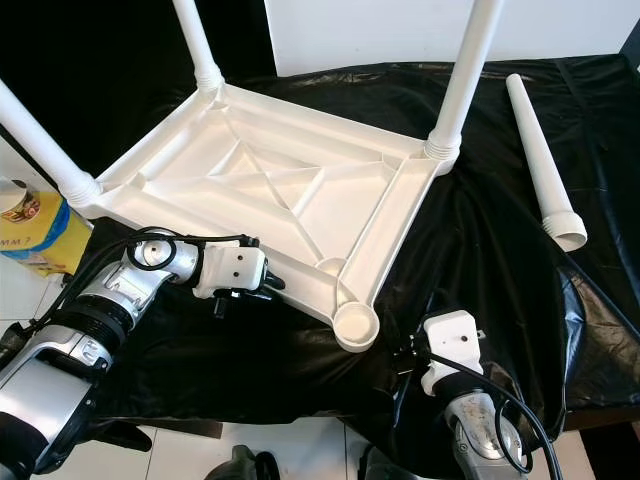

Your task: Building children table

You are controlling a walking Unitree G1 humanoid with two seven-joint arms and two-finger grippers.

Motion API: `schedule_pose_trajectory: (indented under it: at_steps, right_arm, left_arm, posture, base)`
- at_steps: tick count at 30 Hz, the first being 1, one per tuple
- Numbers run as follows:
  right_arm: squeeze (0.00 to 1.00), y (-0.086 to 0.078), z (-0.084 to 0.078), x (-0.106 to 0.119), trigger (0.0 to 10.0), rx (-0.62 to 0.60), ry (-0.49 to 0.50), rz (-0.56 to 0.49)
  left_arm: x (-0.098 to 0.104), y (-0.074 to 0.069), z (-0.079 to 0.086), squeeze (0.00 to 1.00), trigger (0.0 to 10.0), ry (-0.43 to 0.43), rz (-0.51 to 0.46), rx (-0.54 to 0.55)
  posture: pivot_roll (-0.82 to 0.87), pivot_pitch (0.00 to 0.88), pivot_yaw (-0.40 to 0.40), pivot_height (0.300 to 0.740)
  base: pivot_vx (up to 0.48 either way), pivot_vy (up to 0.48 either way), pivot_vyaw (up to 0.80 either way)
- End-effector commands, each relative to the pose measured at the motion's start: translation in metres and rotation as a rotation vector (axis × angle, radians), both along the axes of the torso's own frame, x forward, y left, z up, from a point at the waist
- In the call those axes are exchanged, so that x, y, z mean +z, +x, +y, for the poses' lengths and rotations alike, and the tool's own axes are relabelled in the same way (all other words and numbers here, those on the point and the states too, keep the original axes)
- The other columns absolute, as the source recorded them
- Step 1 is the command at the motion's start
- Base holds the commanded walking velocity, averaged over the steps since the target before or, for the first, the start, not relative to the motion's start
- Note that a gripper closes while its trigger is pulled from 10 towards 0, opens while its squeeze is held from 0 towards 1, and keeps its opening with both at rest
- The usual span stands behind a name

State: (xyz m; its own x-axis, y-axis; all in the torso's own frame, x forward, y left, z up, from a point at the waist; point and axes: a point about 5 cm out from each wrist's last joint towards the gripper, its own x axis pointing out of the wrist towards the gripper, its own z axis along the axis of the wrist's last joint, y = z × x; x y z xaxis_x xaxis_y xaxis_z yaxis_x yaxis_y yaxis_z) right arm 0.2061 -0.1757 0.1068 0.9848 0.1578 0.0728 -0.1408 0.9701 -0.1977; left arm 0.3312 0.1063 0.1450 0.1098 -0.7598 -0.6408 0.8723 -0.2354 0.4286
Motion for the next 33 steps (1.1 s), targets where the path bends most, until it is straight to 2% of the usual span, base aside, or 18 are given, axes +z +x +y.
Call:
schedule_pose_trajectory:
  at_steps: [1,11,12,13,14,21,22,23,24,25,28,30,31,32,33]
  right_arm:
    - [0.0,0.001,0.001,-0.002,10.0,-0.01,0.003,0.007]
    - [0.0,0.008,0.001,0.001,10.0,-0.029,0.007,-0.009]
    - [0.0,0.009,0.0,0.001,10.0,-0.032,0.006,-0.01]
    - [0.0,0.009,0.0,0.001,10.0,-0.032,0.006,-0.01]
    - [0.0,0.011,-0.001,0.001,10.0,-0.041,0.006,-0.013]
    - [0.0,0.02,-0.005,0.004,10.0,-0.085,0.012,-0.03]
    - [0.0,0.025,-0.009,0.006,10.0,-0.121,0.022,-0.04]
    - [0.0,0.025,-0.009,0.006,10.0,-0.121,0.022,-0.04]
    - [0.0,0.031,-0.013,0.009,10.0,-0.164,0.035,-0.055]
    - [0.0,0.031,-0.013,0.009,10.0,-0.164,0.035,-0.055]
    - [0.0,0.047,-0.029,0.019,10.0,-0.284,0.056,-0.105]
    - [0.0,0.047,-0.029,0.019,10.0,-0.284,0.056,-0.105]
    - [0.0,0.051,-0.031,0.022,10.0,-0.296,0.055,-0.113]
    - [0.0,0.051,-0.031,0.022,10.0,-0.296,0.055,-0.113]
    - [0.0,0.053,-0.033,0.023,10.0,-0.301,0.058,-0.119]
  left_arm:
    - [-0.033,-0.018,0.001,0.0,0.0,-0.027,0.137,0.039]
    - [-0.04,-0.038,-0.018,0.0,0.0,-0.093,0.165,-0.019]
    - [-0.039,-0.039,-0.02,0.0,3.9,-0.105,0.161,-0.019]
    - [-0.039,-0.039,-0.02,0.0,3.9,-0.105,0.161,-0.019]
    - [-0.037,-0.039,-0.022,0.0,10.0,-0.118,0.154,-0.016]
    - [-0.029,-0.043,-0.027,0.0,10.0,-0.178,0.165,0.012]
    - [-0.024,-0.043,-0.029,1.0,10.0,-0.238,0.188,0.04]
    - [-0.024,-0.043,-0.029,1.0,10.0,-0.238,0.188,0.04]
    - [-0.018,-0.043,-0.031,1.0,10.0,-0.301,0.21,0.071]
    - [-0.018,-0.043,-0.031,1.0,10.0,-0.301,0.21,0.071]
    - [0.003,-0.038,-0.032,1.0,10.0,-0.486,0.2,0.175]
    - [0.003,-0.038,-0.032,1.0,10.0,-0.486,0.2,0.175]
    - [0.01,-0.036,-0.032,0.22,10.0,-0.541,0.192,0.205]
    - [0.01,-0.036,-0.032,0.22,10.0,-0.541,0.192,0.205]
    - [0.015,-0.034,-0.032,0.0,10.0,-0.586,0.189,0.232]
  posture:
    - [-0.11,0.159,0.066,0.74]
    - [-0.11,0.15,0.064,0.74]
    - [-0.1,0.149,0.062,0.74]
    - [-0.1,0.149,0.062,0.74]
    - [-0.1,0.147,0.061,0.74]
    - [-0.1,0.144,0.063,0.74]
    - [-0.09,0.14,0.065,0.74]
    - [-0.09,0.14,0.065,0.74]
    - [-0.09,0.14,0.066,0.74]
    - [-0.09,0.14,0.066,0.74]
    - [-0.09,0.135,0.067,0.74]
    - [-0.09,0.135,0.067,0.74]
    - [-0.08,0.134,0.065,0.74]
    - [-0.08,0.134,0.065,0.74]
    - [-0.08,0.131,0.063,0.74]
  base:
    - [0.0,0.0,0.0]
    - [0.0,0.0,0.0]
    - [0.0,0.0,0.0]
    - [0.0,0.0,0.0]
    - [0.0,0.0,0.0]
    - [0.0,0.0,0.0]
    - [0.0,0.0,0.0]
    - [0.0,0.0,0.0]
    - [0.0,0.0,0.0]
    - [0.0,0.0,0.0]
    - [0.0,0.0,0.0]
    - [0.0,0.0,0.0]
    - [0.0,0.0,0.0]
    - [0.0,0.0,0.0]
    - [0.0,0.0,0.0]
